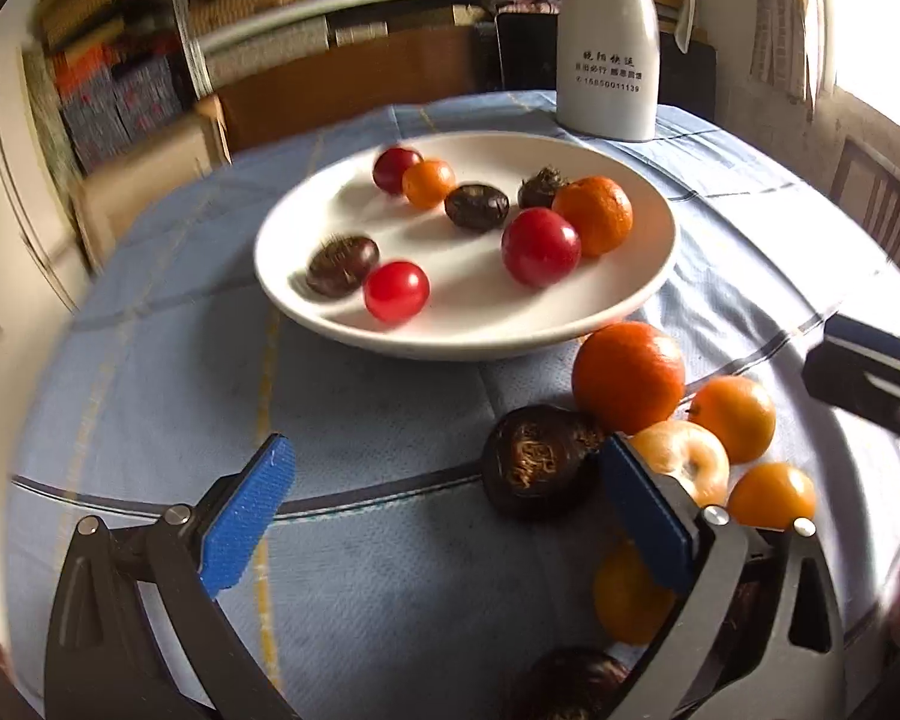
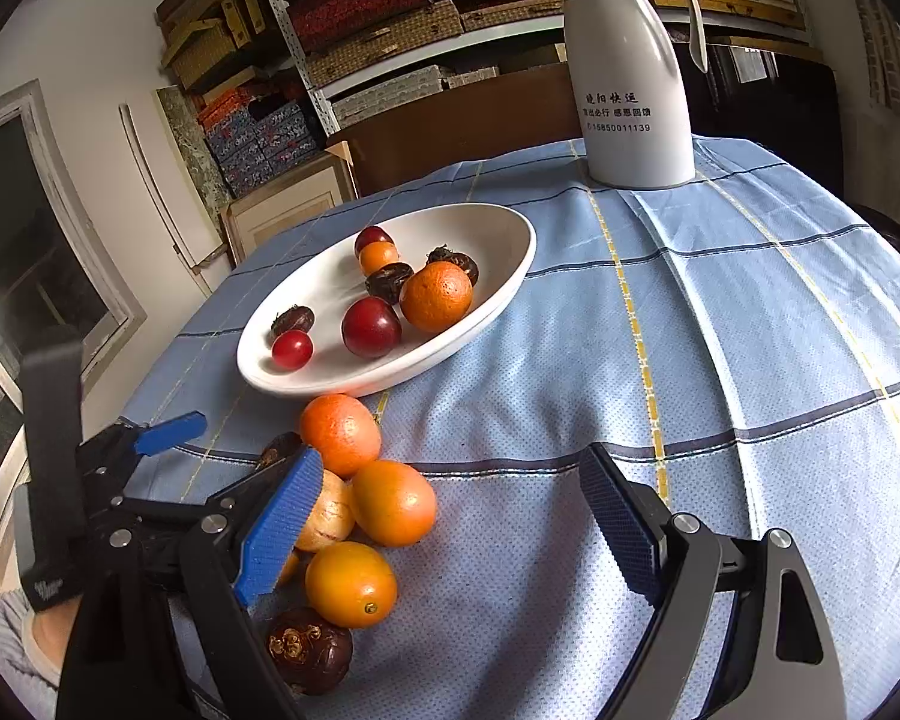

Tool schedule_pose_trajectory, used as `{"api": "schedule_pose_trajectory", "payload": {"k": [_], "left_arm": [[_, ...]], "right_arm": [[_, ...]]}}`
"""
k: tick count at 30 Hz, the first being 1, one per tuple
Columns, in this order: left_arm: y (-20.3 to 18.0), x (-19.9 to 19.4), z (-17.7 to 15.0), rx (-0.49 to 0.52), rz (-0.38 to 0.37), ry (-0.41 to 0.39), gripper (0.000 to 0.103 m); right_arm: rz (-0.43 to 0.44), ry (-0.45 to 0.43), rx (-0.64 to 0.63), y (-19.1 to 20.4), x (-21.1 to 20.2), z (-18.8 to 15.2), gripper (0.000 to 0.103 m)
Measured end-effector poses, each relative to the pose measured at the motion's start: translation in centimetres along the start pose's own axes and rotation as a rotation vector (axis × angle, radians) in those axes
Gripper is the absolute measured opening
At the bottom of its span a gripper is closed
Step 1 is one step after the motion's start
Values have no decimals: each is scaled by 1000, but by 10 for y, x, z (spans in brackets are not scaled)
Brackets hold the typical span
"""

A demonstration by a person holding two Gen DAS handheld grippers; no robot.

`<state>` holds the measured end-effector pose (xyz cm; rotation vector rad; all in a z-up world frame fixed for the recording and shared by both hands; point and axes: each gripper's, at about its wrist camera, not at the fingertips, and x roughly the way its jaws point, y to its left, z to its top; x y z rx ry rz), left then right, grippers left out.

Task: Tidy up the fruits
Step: 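Move both open tools back toward the remaining loose fruit, then grasp a dark water chestnut with the left tool while the right tool grasps an orange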

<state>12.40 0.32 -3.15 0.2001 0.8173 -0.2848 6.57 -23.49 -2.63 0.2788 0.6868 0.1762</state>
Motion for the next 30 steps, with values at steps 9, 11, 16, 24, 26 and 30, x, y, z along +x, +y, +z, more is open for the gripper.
{"api": "schedule_pose_trajectory", "payload": {"k": [9,11,16,24,26,30], "left_arm": [[55,-12,-14,-180,129,-10,99],[50,-15,-13,-168,104,-36,99],[25,-1,-7,-60,69,8,99],[22,8,-5,-70,-19,44,73],[28,8,-6,-112,-64,46,49],[25,7,-7,-100,-65,40,47]], "right_arm": [[14,-5,4,-2,-1,1,88],[16,-8,0,-2,-2,0,88],[15,-6,-8,0,-2,-1,88],[13,2,-4,-1,0,0,88],[21,0,-10,1,1,0,88],[74,10,-24,10,8,7,88]]}}
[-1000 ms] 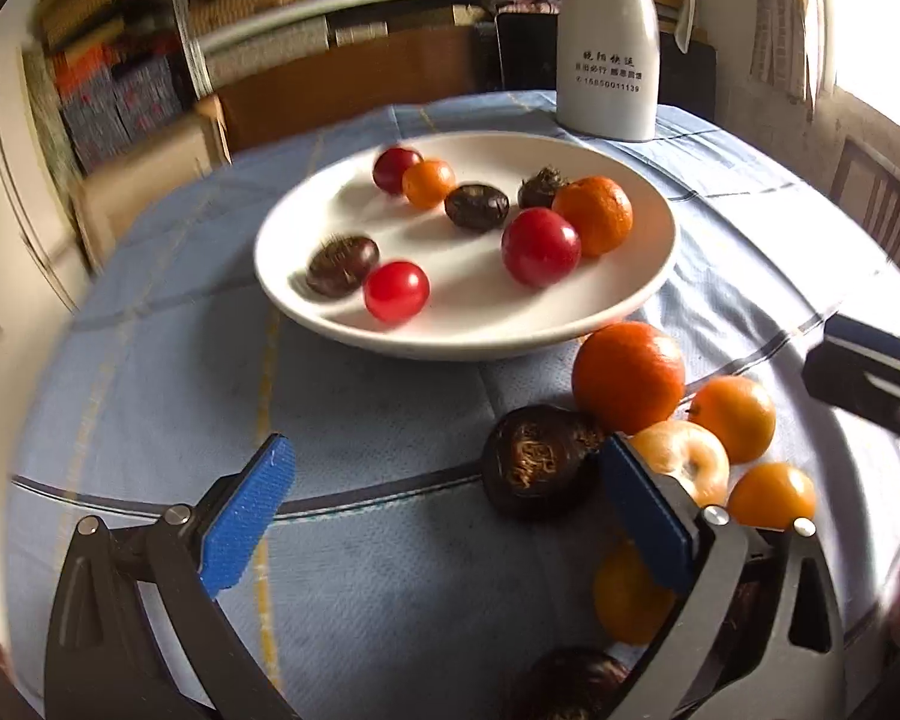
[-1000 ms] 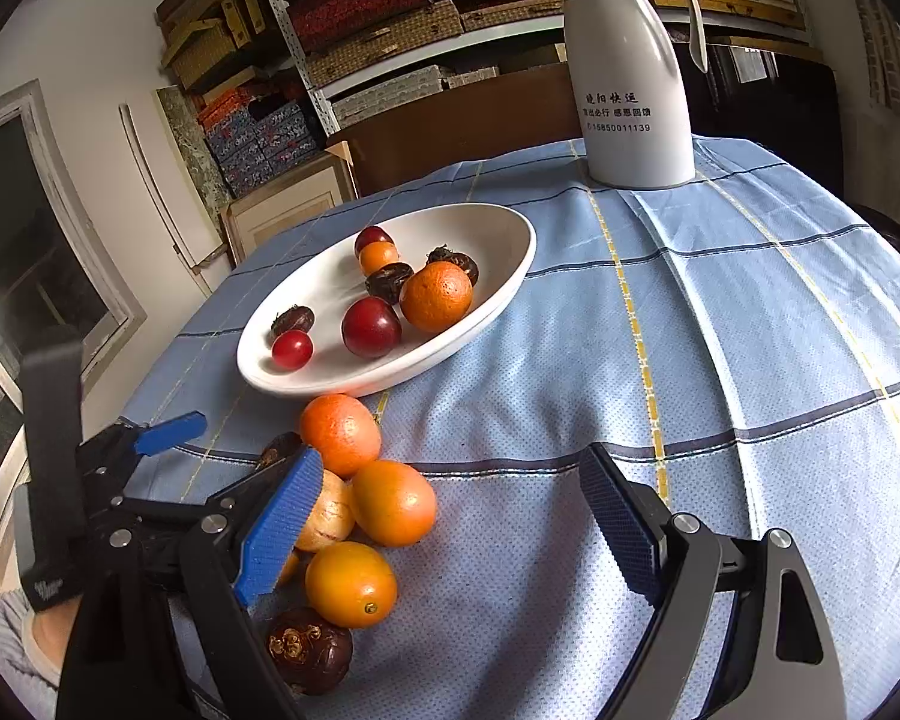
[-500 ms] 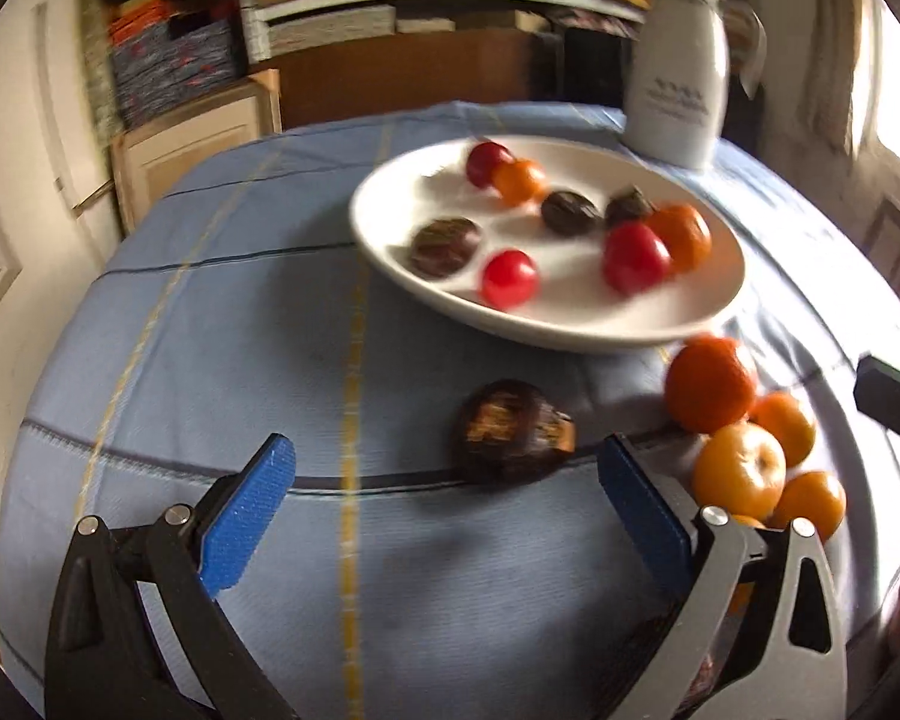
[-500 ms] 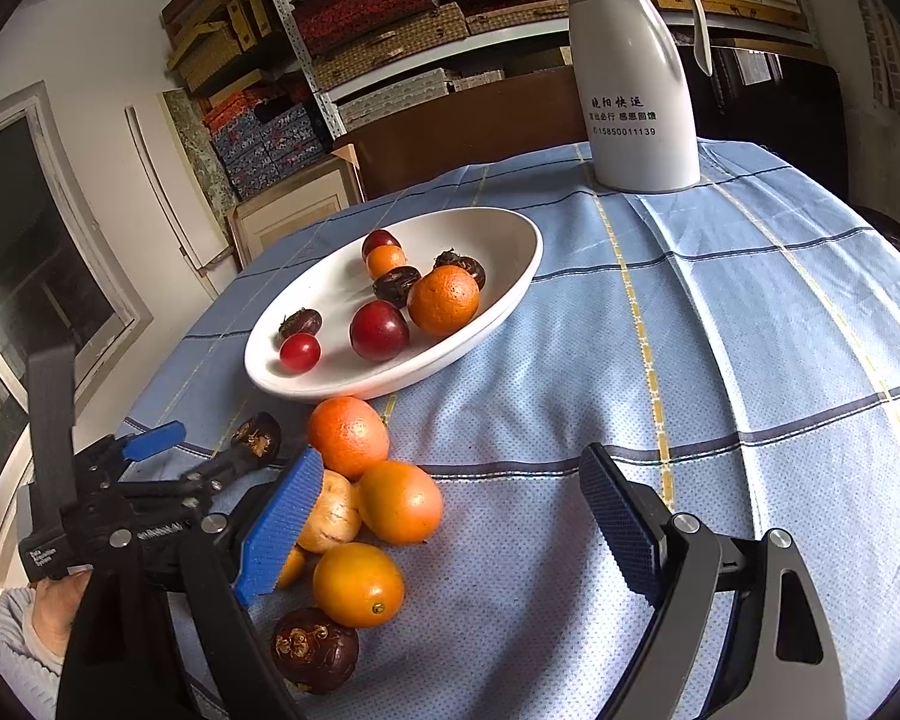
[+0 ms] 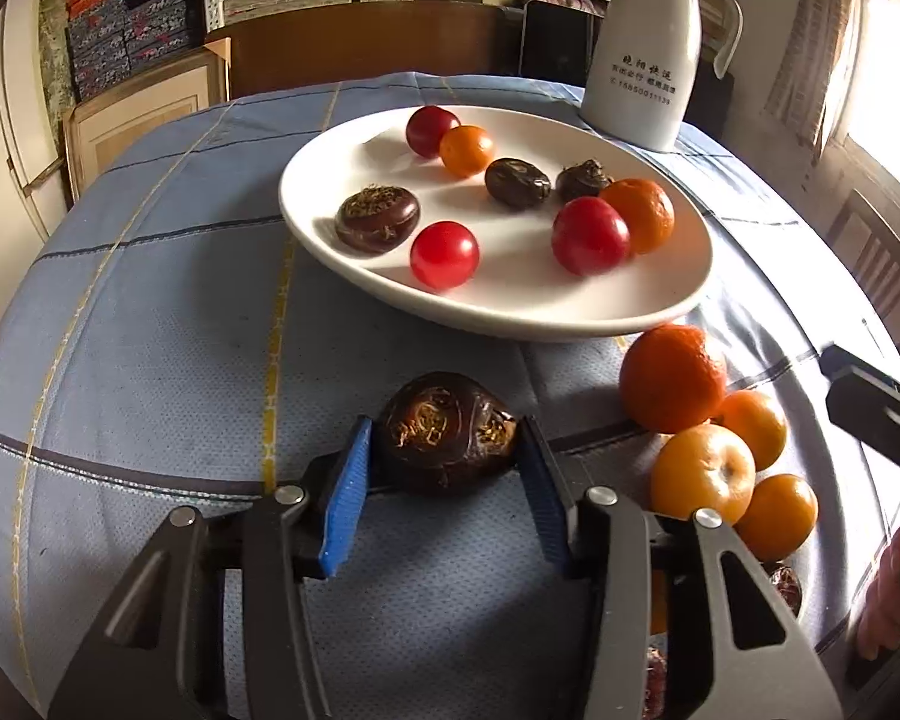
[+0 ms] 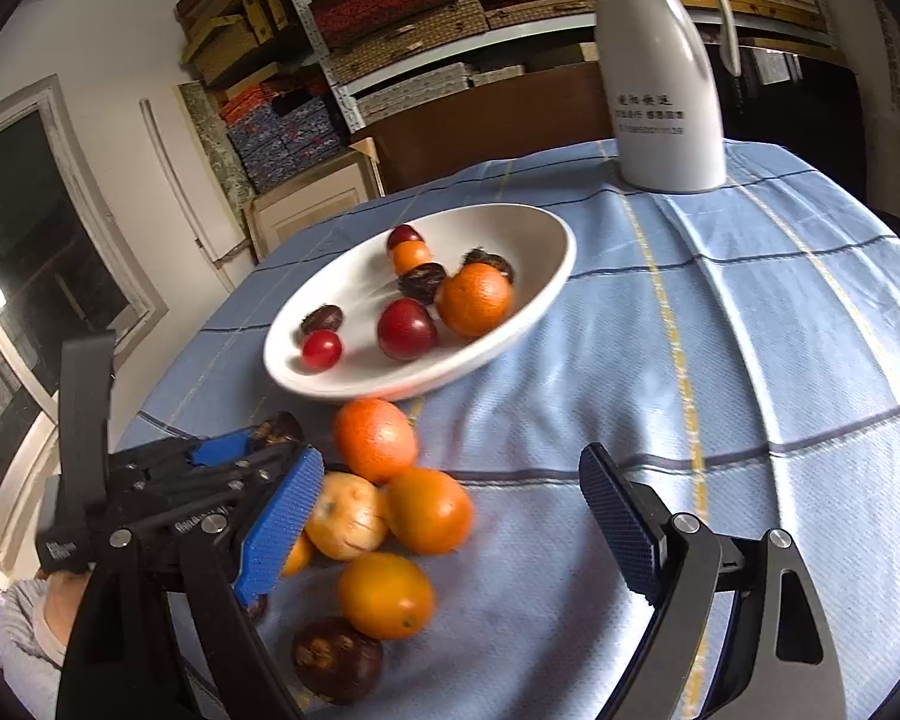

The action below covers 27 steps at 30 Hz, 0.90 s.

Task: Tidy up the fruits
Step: 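Grasp a dark water chestnut with the left tool while the right tool grasps an orange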

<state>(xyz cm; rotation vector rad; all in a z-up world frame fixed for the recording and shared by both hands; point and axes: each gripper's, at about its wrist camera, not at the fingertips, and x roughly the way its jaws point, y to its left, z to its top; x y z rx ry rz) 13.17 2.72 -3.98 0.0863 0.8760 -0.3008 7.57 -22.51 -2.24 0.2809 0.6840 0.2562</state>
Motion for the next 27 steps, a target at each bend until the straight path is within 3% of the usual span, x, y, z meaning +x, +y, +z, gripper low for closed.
{"api": "schedule_pose_trajectory", "payload": {"k": [8,12,13,17,20,27], "left_arm": [[-1,-1,0,1,-7,-1,46],[-1,-1,0,2,-5,1,46],[-1,-1,0,2,-5,1,46],[-2,0,0,3,0,1,47],[-3,-1,0,6,1,-4,47],[-11,-24,-3,38,71,-115,46]], "right_arm": [[-17,101,-81,24,38,16,88],[-71,126,-199,44,50,10,87],[-88,140,-239,50,56,8,84],[-58,161,-270,56,62,5,42],[-66,142,-291,58,56,1,41],[-22,84,-200,42,29,-2,40]]}}
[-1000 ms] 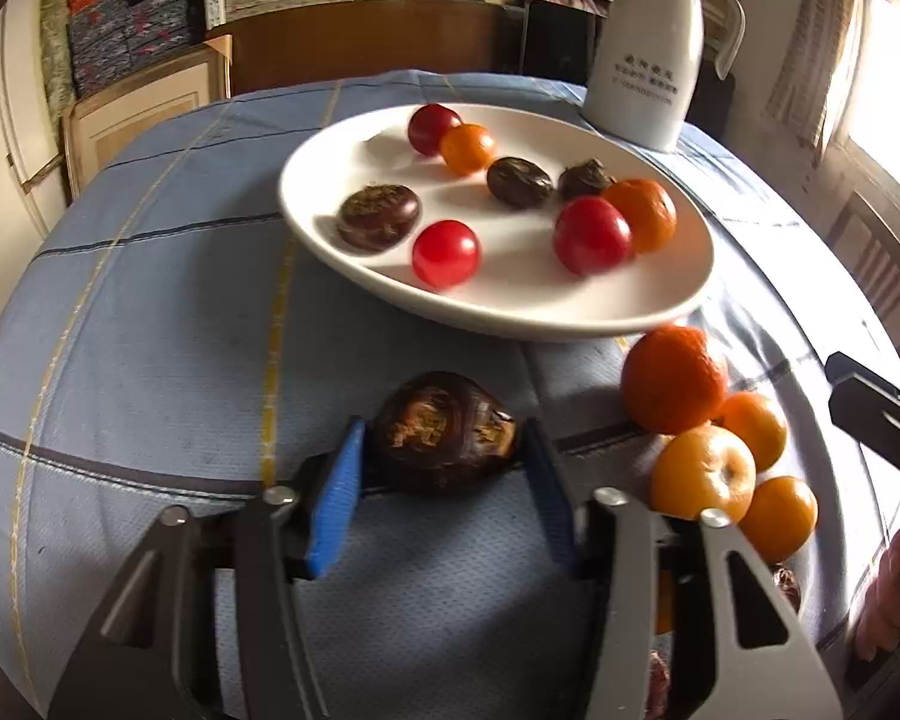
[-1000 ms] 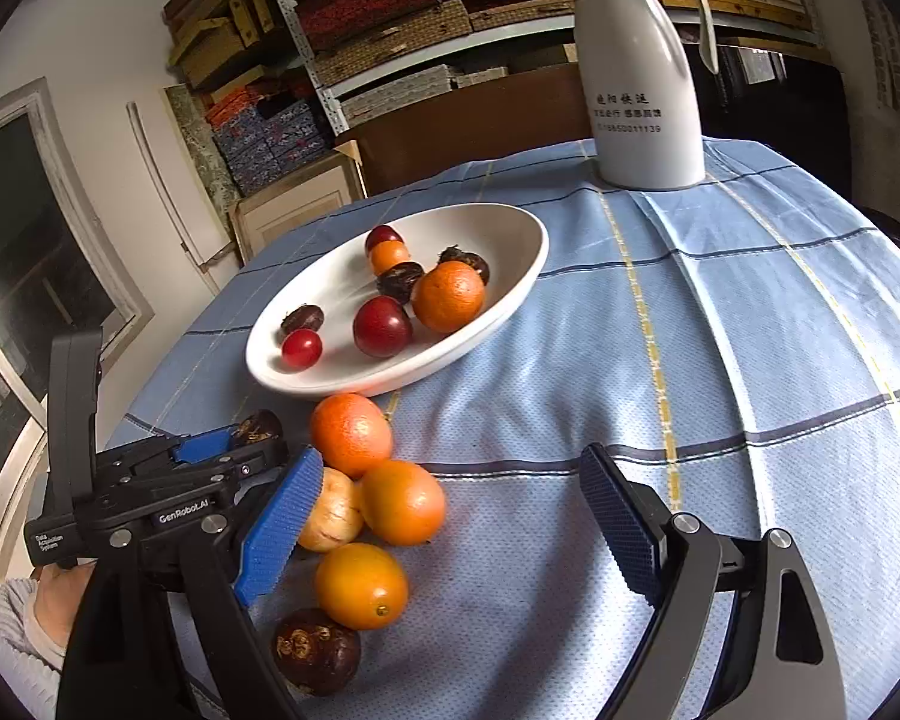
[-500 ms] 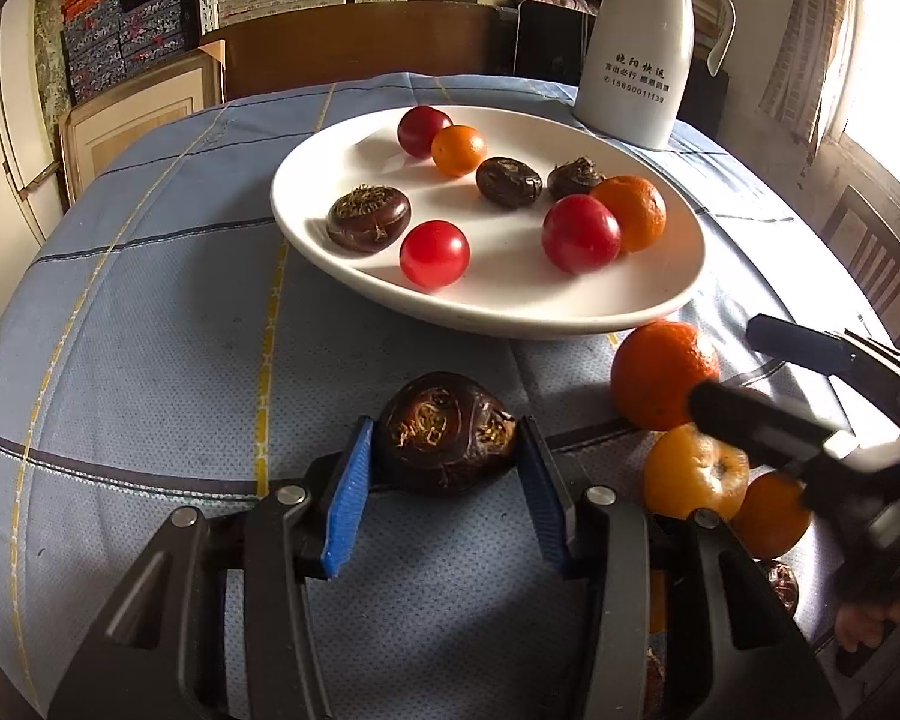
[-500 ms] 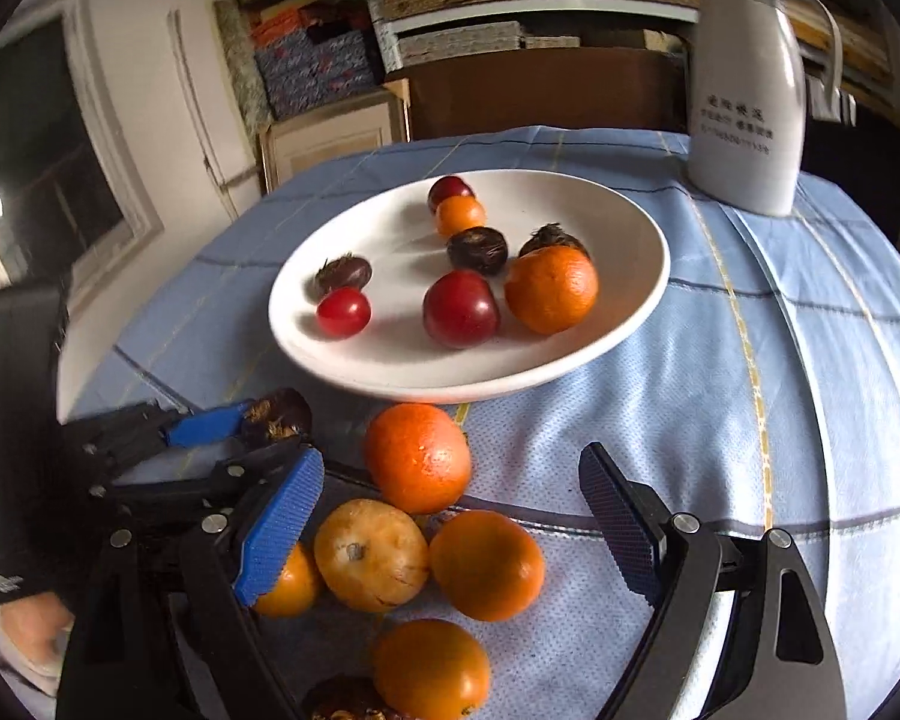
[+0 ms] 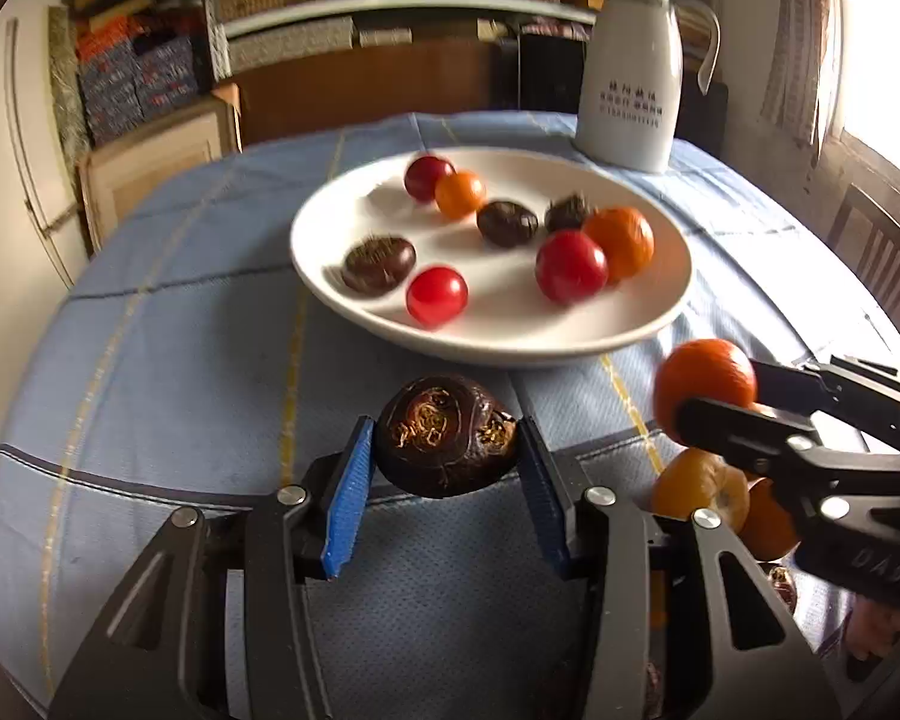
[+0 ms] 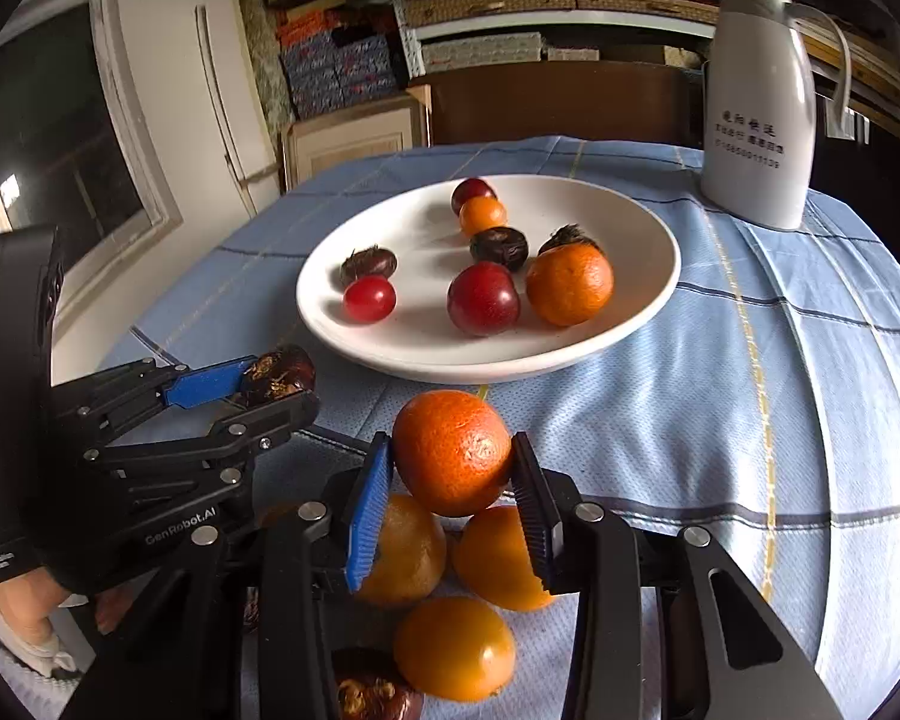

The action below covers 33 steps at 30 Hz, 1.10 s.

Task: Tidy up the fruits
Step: 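Grasp a dark water chestnut with the left tool while the right tool grasps an orange, then release the water chestnut onto the plate with the left tool while the right tool releases the orange there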

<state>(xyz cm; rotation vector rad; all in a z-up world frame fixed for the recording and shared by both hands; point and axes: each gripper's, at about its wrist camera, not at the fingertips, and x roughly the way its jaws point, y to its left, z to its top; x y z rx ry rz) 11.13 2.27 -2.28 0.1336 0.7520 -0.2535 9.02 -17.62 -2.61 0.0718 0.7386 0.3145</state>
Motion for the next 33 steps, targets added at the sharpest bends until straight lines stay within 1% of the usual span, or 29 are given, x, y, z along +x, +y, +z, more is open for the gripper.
{"api": "schedule_pose_trajectory", "payload": {"k": [5,9,14,18,22,27,33], "left_arm": [[3,-19,1,-21,46,-83,46],[2,-28,3,-20,82,-127,46],[2,-33,5,-22,96,-152,46],[1,-37,7,-18,104,-168,46],[1,-39,15,-13,119,-188,46],[-3,-35,41,1,111,-196,46],[-18,-26,80,41,132,-237,46]], "right_arm": [[-8,-45,49,-10,-15,-4,41],[-11,-54,70,-14,-17,-4,41],[-12,-59,71,-15,-18,-3,41],[-5,-85,82,-18,-24,-2,41],[1,-125,95,-21,-33,2,41],[24,-145,117,-26,-38,26,40],[-11,-204,122,-35,-38,75,41]]}}
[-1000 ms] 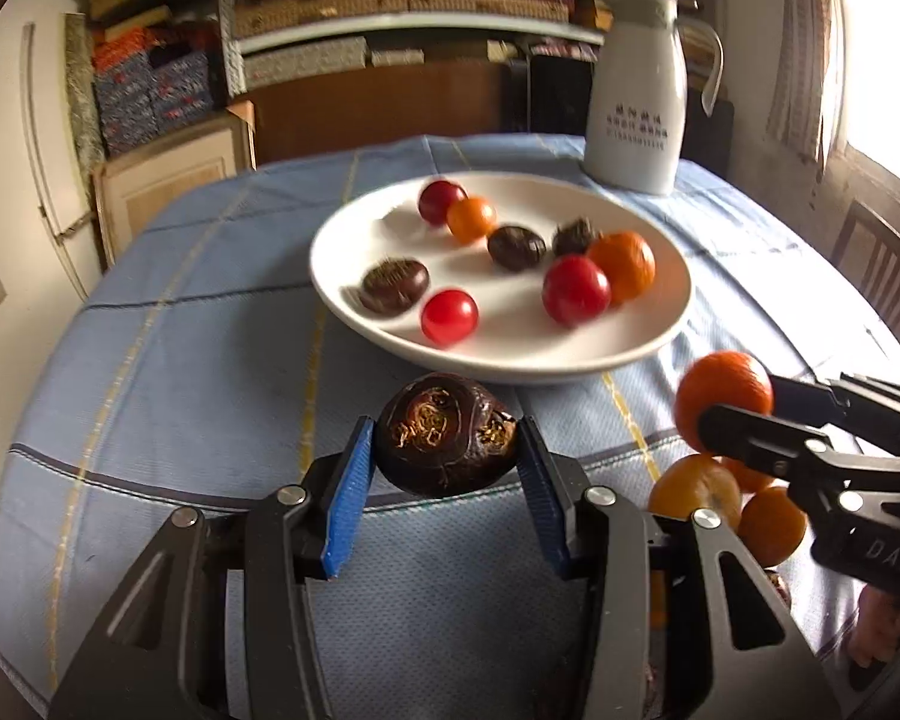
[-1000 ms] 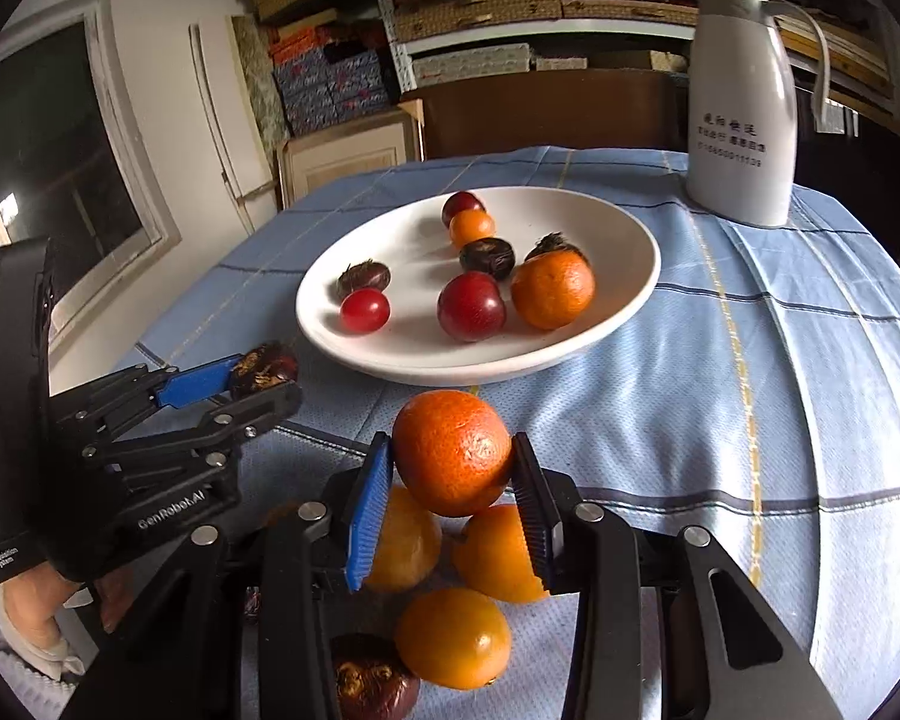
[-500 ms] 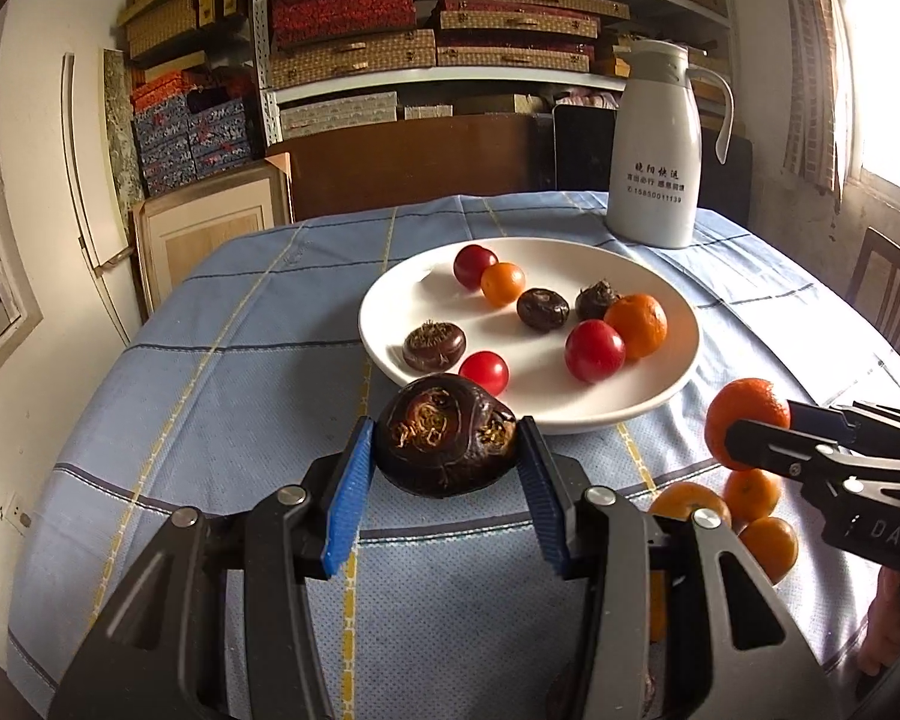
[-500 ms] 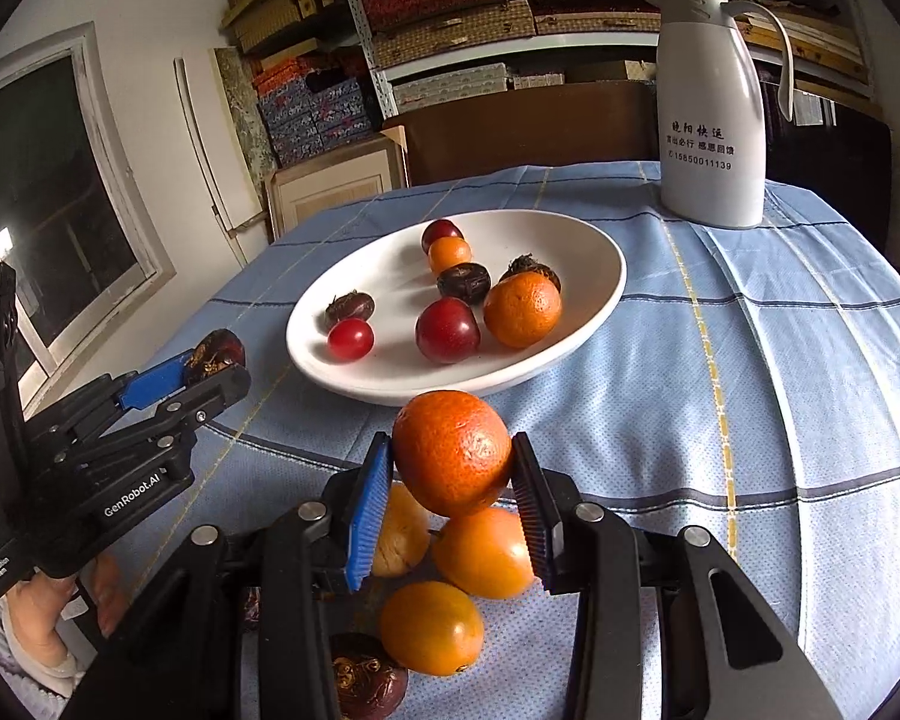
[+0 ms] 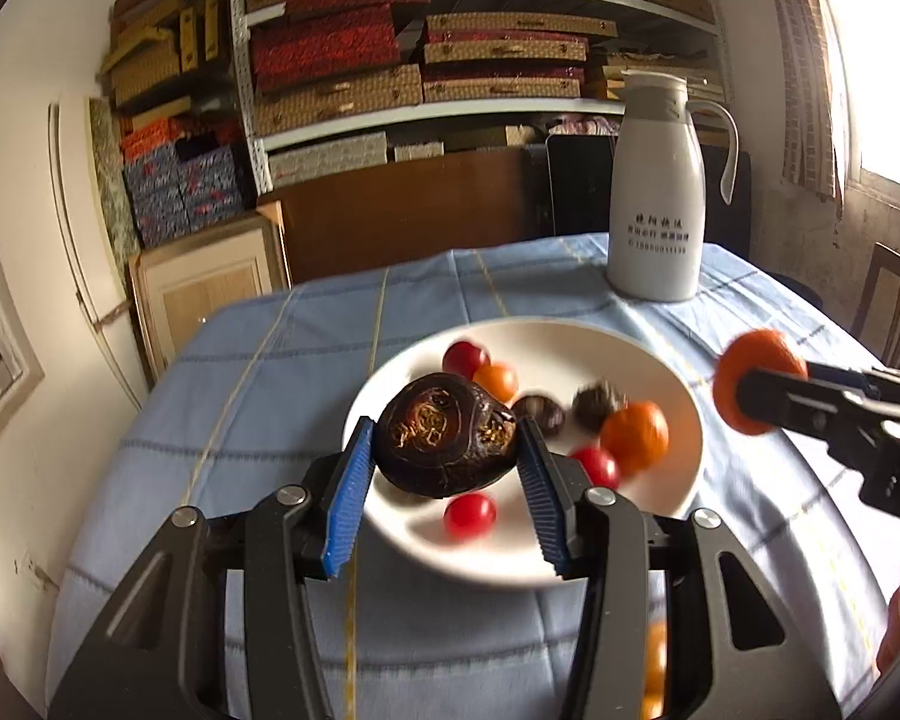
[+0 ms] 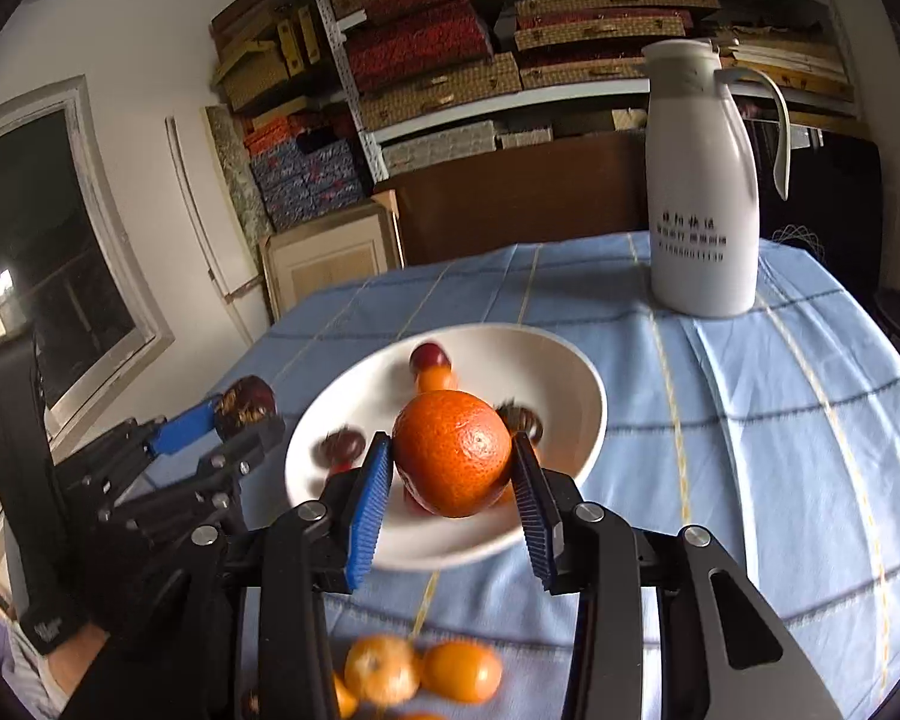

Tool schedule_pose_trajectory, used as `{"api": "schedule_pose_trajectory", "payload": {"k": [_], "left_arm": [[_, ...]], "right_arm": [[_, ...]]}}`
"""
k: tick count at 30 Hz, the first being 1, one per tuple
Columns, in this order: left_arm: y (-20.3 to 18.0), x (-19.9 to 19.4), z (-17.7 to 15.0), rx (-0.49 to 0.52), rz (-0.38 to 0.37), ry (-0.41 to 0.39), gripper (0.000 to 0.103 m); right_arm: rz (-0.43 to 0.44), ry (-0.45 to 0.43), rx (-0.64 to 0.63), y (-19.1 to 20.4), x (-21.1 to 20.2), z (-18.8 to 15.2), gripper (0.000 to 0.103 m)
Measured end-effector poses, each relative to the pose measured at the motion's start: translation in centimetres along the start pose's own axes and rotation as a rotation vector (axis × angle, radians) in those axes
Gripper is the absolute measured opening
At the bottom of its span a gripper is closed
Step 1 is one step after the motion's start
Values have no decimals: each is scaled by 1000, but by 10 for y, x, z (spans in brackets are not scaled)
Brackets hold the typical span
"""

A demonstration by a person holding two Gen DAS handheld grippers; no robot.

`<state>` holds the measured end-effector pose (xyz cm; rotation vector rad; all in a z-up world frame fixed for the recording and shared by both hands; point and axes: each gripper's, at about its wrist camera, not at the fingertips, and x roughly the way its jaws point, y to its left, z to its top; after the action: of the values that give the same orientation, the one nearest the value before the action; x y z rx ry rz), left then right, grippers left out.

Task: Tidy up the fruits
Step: 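Release the water chestnut onto the plate with the left tool while the right tool releases the orange there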

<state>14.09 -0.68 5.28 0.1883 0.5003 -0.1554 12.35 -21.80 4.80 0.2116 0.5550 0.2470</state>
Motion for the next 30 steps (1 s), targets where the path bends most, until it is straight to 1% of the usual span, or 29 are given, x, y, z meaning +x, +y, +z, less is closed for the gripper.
{"api": "schedule_pose_trajectory", "payload": {"k": [2,5,8,13,19,30], "left_arm": [[-4,7,7,-1,3,-9,46],[-8,23,12,-11,-5,-4,46],[-9,43,10,-16,-16,21,46],[-7,64,6,-22,-31,58,46],[-11,75,1,-12,-30,79,47],[-12,80,-2,-1,-22,94,47]], "right_arm": [[0,0,23,-4,12,9,41],[-3,16,49,-9,32,13,40],[-6,46,56,-13,53,14,40],[-27,75,42,-14,70,10,41],[-51,91,11,-9,79,3,41],[-76,82,-17,-4,77,1,42]]}}
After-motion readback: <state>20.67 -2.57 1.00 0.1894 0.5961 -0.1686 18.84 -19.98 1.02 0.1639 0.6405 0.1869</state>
